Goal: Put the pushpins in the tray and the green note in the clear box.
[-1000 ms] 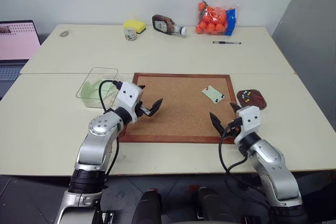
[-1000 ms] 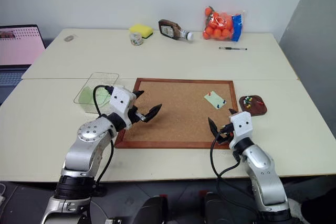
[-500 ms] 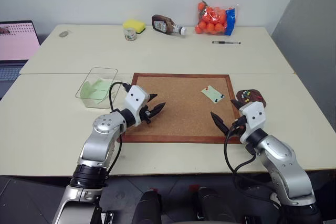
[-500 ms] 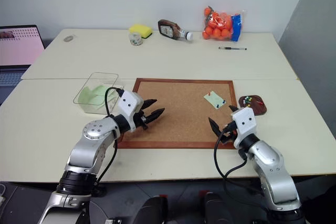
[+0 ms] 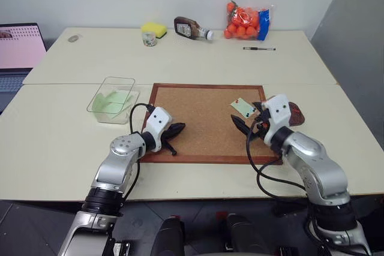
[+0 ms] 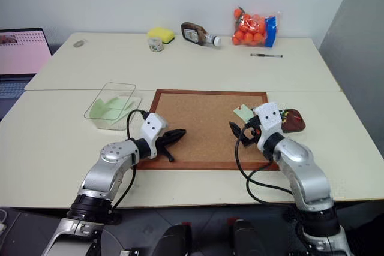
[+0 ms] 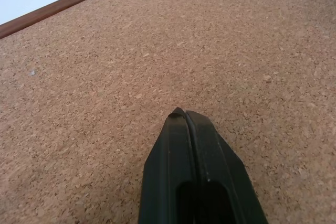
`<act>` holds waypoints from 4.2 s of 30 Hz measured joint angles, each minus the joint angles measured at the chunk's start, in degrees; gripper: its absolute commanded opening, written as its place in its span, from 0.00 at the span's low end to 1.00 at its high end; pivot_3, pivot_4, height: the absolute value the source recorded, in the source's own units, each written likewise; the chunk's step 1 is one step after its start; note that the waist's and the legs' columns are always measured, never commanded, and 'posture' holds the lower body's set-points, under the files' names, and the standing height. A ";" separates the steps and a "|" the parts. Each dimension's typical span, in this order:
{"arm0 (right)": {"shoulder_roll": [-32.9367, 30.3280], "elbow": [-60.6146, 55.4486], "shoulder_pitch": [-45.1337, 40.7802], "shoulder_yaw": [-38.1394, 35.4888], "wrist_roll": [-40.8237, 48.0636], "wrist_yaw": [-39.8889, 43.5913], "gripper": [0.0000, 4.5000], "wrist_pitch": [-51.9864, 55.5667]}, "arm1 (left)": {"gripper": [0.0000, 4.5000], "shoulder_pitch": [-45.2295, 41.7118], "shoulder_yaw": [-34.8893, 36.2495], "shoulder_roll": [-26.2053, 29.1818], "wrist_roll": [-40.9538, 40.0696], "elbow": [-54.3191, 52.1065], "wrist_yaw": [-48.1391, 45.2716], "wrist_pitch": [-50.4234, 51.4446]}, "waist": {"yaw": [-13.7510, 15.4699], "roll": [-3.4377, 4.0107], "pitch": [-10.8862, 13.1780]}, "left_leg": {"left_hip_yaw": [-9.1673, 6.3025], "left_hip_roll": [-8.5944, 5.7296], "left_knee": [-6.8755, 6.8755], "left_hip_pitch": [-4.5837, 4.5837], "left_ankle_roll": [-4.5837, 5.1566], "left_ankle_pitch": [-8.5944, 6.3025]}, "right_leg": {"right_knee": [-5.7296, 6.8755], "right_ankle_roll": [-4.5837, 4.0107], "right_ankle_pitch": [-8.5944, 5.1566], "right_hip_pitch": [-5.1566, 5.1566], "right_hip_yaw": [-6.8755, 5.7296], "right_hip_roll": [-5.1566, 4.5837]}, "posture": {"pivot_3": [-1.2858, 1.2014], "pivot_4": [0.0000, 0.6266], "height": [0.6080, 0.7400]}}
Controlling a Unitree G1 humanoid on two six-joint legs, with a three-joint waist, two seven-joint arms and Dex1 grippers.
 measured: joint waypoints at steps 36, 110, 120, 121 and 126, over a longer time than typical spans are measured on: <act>7.24 48.71 -22.49 -1.44 -8.09 -5.50 0.22 -16.87 | 0.00 1.38 -1.35 0.96 1.86 -3.39 1.39 0.89 | -0.11 0.03 0.00 | 0.07 0.01 -0.06 0.00 0.01 0.00 | -0.01 -0.28 0.16 -0.02 0.03 -0.01 | 0.52 0.24 1.00; -7.02 18.76 0.92 -13.47 -6.14 -7.26 0.84 -2.34 | 0.00 2.88 -3.05 1.29 3.14 -4.65 1.42 -0.15 | 0.03 0.44 -0.24 | 0.27 -0.04 -0.09 0.08 0.02 -0.01 | -0.07 0.05 0.00 0.00 0.23 -0.04 | 0.52 0.24 1.00; -6.93 18.65 0.91 -13.56 -6.87 -8.20 0.84 -2.63 | 0.00 2.82 -3.13 1.29 3.14 -4.45 1.40 -0.50 | 0.04 0.44 -0.24 | 0.27 -0.04 -0.08 0.08 0.02 -0.01 | -0.07 0.05 0.00 0.01 0.22 -0.04 | 0.52 0.24 1.00; -6.71 18.25 0.91 -14.07 -6.04 -8.06 0.84 -2.24 | 0.00 2.82 -3.13 1.29 3.15 -4.45 1.40 -0.53 | 0.04 0.44 -0.24 | 0.27 -0.04 -0.08 0.08 0.02 -0.01 | -0.07 0.05 0.00 0.01 0.22 -0.04 | 0.52 0.24 1.00; -3.94 10.25 0.96 -19.28 1.77 -6.93 0.84 1.09 | 0.00 2.82 -3.13 1.34 3.19 -4.44 1.42 -0.61 | 0.05 0.46 -0.26 | 0.24 -0.04 -0.08 0.07 0.02 -0.01 | -0.07 0.05 0.00 0.01 0.21 -0.04 | 0.52 0.24 1.00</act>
